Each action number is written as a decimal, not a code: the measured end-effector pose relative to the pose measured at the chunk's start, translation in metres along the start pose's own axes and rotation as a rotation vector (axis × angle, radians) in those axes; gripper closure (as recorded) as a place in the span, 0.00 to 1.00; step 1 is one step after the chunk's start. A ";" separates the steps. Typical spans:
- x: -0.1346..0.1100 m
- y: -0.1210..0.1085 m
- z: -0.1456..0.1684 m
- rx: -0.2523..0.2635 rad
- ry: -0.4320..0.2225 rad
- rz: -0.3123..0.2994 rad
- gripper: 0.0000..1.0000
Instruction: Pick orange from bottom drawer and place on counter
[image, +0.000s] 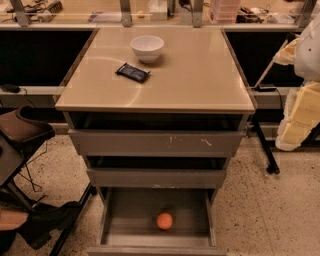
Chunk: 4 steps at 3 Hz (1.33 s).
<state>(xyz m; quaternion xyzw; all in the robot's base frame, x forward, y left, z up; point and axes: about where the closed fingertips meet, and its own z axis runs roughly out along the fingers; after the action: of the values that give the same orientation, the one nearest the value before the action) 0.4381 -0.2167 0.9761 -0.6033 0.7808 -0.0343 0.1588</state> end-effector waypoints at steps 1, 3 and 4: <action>0.000 0.000 0.000 0.000 0.000 0.000 0.00; 0.004 -0.013 0.069 0.059 0.044 0.025 0.00; 0.014 -0.032 0.136 0.077 0.095 0.078 0.00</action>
Offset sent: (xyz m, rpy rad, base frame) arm 0.0213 0.0044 -0.0438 -0.0537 -0.0441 -0.0135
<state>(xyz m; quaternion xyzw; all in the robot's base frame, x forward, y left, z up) 0.5048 -0.2196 0.8520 -0.5635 0.8085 -0.0867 0.1459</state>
